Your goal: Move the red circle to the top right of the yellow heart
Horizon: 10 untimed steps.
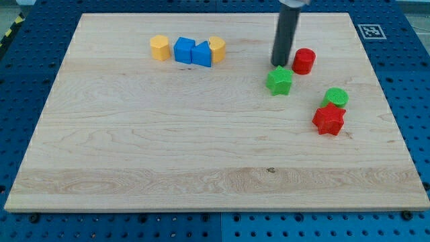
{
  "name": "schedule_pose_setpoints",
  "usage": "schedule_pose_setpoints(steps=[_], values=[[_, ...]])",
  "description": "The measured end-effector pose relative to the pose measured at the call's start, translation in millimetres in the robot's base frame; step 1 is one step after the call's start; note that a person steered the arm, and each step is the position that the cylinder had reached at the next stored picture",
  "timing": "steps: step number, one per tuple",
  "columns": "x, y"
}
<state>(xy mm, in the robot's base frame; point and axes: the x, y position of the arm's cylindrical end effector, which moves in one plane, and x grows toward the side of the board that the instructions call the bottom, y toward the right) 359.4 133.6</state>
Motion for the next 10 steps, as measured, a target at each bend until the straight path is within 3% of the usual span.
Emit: schedule_pose_setpoints(steps=[2, 3, 4, 6, 7, 10], values=[[32, 71], [18, 86], [-14, 63], [-36, -85], [-54, -103], [-59, 18]])
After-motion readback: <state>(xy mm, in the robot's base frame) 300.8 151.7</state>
